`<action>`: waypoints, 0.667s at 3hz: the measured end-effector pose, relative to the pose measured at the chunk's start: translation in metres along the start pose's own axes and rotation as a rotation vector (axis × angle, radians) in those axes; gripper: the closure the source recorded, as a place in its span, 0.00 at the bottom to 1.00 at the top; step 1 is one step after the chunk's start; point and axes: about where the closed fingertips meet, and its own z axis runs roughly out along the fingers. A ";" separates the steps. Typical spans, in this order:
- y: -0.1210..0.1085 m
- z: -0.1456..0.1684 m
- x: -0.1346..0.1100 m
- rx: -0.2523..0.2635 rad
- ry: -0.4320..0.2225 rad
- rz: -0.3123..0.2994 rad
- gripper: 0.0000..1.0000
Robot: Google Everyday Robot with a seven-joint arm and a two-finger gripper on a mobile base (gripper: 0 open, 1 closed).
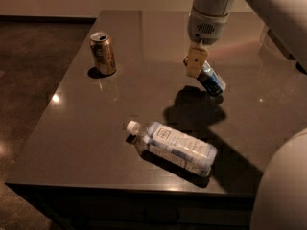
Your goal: Knock redbull can over
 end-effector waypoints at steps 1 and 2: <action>0.003 0.009 -0.003 0.009 0.060 -0.029 0.53; 0.006 0.017 -0.005 0.012 0.096 -0.053 0.30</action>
Offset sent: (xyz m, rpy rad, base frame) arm -0.0309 -0.0019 -0.0225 -0.1913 0.1185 0.0725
